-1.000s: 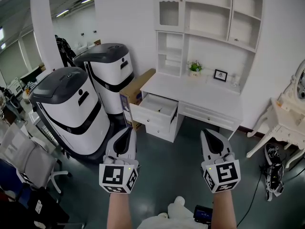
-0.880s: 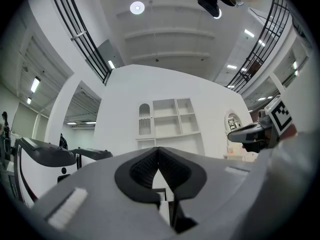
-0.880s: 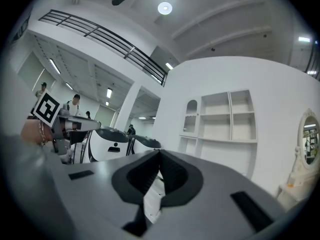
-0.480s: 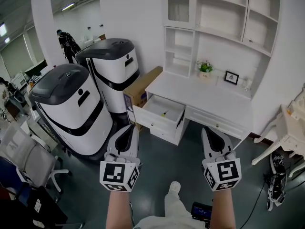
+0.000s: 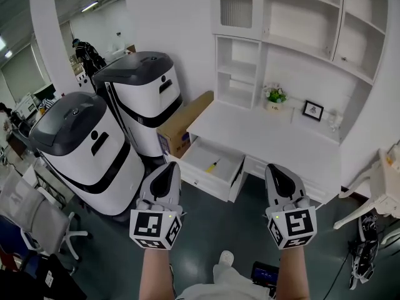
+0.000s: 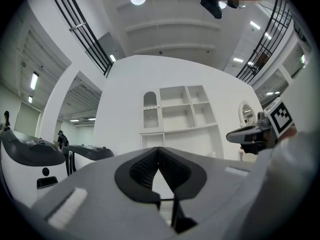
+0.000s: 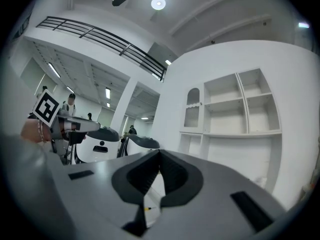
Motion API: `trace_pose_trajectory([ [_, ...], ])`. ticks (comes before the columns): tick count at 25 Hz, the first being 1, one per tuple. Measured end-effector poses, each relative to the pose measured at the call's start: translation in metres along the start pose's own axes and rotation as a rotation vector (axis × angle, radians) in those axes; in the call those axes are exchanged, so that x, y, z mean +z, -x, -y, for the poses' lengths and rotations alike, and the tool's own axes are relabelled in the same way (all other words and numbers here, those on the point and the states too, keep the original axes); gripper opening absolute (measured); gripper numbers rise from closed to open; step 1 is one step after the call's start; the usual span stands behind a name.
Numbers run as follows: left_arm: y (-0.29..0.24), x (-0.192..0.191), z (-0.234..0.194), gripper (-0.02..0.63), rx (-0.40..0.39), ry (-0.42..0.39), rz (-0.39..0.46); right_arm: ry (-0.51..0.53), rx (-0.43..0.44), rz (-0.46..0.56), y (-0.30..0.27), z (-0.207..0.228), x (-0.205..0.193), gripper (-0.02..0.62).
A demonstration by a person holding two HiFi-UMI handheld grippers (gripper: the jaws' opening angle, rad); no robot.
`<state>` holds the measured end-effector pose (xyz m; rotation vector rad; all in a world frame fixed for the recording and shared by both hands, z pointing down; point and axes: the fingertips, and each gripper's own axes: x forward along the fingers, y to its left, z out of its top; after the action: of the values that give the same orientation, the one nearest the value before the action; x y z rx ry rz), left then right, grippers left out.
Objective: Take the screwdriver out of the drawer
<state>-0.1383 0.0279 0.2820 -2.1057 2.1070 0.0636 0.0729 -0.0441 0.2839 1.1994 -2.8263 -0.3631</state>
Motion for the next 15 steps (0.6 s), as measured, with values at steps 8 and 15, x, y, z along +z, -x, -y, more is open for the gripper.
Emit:
trace_pose_trajectory([
  [8, -0.094, -0.024, -0.017, 0.009, 0.005, 0.023, -0.011, -0.005, 0.003, -0.013, -0.079, 0.054, -0.024, 0.006],
  [15, -0.147, -0.044, -0.017, 0.009, -0.022, 0.044, -0.039, -0.021, -0.005, -0.056, -0.112, 0.085, -0.045, 0.006],
])
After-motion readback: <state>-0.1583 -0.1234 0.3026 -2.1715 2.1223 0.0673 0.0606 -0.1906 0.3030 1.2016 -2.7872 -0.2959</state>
